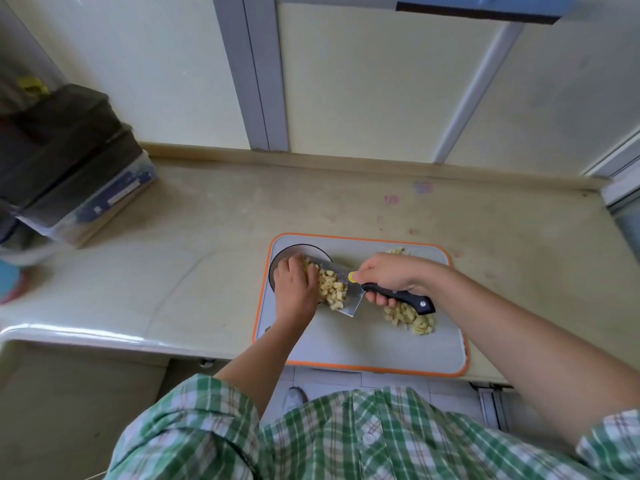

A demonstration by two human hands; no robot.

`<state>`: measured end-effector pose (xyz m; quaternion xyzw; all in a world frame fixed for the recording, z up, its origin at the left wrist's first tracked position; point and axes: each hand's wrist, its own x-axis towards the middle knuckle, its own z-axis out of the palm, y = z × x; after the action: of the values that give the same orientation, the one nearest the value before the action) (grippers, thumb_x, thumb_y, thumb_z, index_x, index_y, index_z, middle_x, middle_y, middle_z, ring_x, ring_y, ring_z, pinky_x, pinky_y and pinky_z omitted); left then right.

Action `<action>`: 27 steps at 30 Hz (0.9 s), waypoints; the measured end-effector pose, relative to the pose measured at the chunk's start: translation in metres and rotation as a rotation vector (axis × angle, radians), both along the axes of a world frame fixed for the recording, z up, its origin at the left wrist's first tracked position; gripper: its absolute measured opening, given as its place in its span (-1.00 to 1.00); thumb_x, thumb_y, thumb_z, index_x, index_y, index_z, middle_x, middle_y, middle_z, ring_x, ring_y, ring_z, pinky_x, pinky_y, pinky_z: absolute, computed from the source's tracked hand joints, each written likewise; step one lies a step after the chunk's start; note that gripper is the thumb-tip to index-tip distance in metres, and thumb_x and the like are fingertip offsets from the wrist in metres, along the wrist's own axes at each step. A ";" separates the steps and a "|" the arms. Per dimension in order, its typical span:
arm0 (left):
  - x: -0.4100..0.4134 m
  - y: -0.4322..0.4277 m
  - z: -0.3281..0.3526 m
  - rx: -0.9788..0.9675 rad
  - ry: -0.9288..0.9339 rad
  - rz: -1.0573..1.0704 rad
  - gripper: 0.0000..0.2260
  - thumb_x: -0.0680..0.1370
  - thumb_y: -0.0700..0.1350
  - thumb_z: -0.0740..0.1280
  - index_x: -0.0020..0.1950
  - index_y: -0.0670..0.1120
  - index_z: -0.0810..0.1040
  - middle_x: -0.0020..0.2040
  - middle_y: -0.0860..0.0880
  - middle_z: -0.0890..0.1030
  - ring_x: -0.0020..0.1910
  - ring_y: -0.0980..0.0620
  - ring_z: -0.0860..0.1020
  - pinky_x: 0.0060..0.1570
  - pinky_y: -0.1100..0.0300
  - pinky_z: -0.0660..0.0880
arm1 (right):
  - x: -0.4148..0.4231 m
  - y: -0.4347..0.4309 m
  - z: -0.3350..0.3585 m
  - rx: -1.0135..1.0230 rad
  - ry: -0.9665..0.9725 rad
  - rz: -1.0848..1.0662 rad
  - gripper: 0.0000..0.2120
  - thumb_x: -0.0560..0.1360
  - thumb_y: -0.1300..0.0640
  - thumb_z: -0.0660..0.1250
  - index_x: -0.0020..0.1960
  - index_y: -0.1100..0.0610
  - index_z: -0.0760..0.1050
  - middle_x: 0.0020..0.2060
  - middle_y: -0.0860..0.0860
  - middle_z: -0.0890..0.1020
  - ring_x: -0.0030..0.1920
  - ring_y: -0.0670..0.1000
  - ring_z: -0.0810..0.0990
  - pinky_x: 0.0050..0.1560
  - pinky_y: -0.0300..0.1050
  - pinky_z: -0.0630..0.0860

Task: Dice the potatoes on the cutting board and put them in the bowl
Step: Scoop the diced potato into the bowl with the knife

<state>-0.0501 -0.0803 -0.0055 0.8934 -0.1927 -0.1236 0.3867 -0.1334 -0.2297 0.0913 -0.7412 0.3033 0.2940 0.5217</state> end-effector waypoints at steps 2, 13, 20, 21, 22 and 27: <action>0.001 0.002 0.002 0.026 0.066 -0.032 -0.69 0.65 -0.12 0.14 0.34 -0.23 0.42 0.26 -0.22 0.47 0.26 -0.19 0.36 0.25 0.12 0.19 | 0.005 0.002 0.006 0.007 0.047 0.008 -0.71 0.65 0.14 0.14 -0.19 0.26 0.41 -0.40 0.09 0.50 -0.57 -0.08 0.44 -0.57 -0.30 0.37; 0.009 0.017 0.022 -0.142 0.275 -0.119 -0.74 0.67 -0.06 0.10 0.00 -0.12 0.54 0.01 -0.11 0.59 0.07 -0.11 0.51 0.04 0.10 0.38 | 0.014 -0.005 0.017 0.382 -0.004 -0.206 -0.72 0.61 0.18 0.14 0.31 0.08 0.41 -0.33 0.07 0.55 -0.54 -0.11 0.42 -0.59 -0.33 0.33; 0.008 0.026 0.039 -0.361 0.378 -0.368 -0.79 0.65 -0.04 0.20 0.21 0.17 0.53 0.15 0.12 0.57 0.16 0.31 0.47 0.12 0.49 0.32 | 0.013 -0.005 -0.004 0.609 -0.189 -0.382 -0.63 0.57 0.17 -0.04 0.11 0.17 0.53 -0.36 0.09 0.52 -0.51 -0.06 0.45 -0.57 -0.30 0.29; 0.010 0.024 0.036 -0.354 0.372 -0.375 -0.79 0.64 -0.02 0.20 0.23 0.15 0.55 0.20 0.09 0.56 0.21 0.27 0.46 0.17 0.44 0.32 | 0.012 -0.002 -0.005 0.597 -0.218 -0.386 -0.61 0.55 0.21 -0.04 0.12 0.17 0.54 -0.36 0.08 0.52 -0.50 -0.06 0.45 -0.56 -0.30 0.28; 0.012 0.023 0.034 -0.338 0.374 -0.358 -0.76 0.63 0.02 0.21 0.26 0.10 0.56 0.27 0.05 0.54 0.27 0.22 0.43 0.23 0.36 0.30 | 0.011 0.001 -0.006 0.567 -0.250 -0.379 -0.59 0.51 0.28 -0.04 0.14 0.16 0.54 -0.35 0.07 0.52 -0.49 -0.07 0.43 -0.54 -0.29 0.27; 0.012 0.013 0.027 -0.399 0.366 -0.287 -0.63 0.52 0.18 0.22 0.18 0.03 0.62 0.20 0.06 0.58 0.21 0.20 0.49 0.22 0.27 0.36 | 0.011 0.014 -0.011 0.421 -0.403 -0.356 -0.59 0.40 0.37 0.16 0.22 0.17 0.48 -0.33 0.04 0.50 -0.44 -0.06 0.42 -0.53 -0.28 0.27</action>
<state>-0.0377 -0.0669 0.0217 0.7265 -0.2647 -0.2954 0.5612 -0.1227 -0.2162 0.0802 -0.5958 0.2514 0.1018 0.7560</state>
